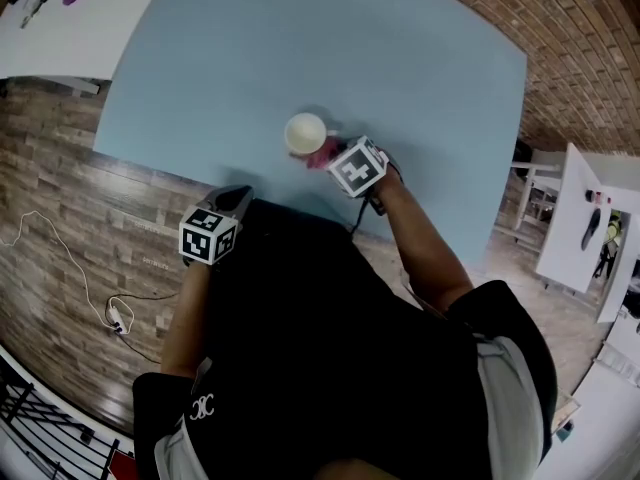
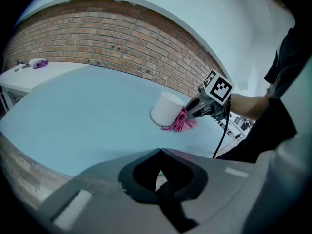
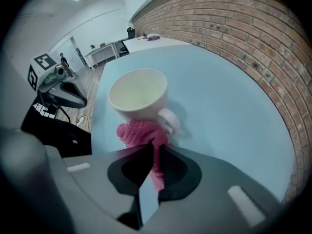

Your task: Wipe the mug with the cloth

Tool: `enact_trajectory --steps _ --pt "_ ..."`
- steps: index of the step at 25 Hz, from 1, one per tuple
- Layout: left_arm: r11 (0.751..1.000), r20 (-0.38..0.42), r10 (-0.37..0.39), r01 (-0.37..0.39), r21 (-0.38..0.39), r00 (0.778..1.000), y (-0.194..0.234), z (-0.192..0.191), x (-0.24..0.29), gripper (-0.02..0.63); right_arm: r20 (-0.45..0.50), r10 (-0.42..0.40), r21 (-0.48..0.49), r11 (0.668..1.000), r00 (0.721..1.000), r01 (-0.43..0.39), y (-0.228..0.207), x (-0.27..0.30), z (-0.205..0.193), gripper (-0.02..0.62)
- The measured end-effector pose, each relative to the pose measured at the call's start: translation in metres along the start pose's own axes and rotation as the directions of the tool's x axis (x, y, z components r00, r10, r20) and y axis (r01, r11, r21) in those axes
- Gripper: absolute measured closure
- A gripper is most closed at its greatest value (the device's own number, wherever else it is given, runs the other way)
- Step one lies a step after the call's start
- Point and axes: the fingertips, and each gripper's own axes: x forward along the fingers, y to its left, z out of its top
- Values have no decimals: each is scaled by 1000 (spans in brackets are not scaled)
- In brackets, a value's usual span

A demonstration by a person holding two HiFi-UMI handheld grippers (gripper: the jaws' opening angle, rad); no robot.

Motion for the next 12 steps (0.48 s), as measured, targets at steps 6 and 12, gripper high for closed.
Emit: enact_trajectory --steps 6,12 --pt "998 -3 -18 18 60 1000 -2 10 7 601 108 13 113 993 994 -25 -2 -21 3 558" --pt "994 17 -40 38 99 999 -2 33 13 601 351 62 168 977 934 -129 2 -58 18 558"
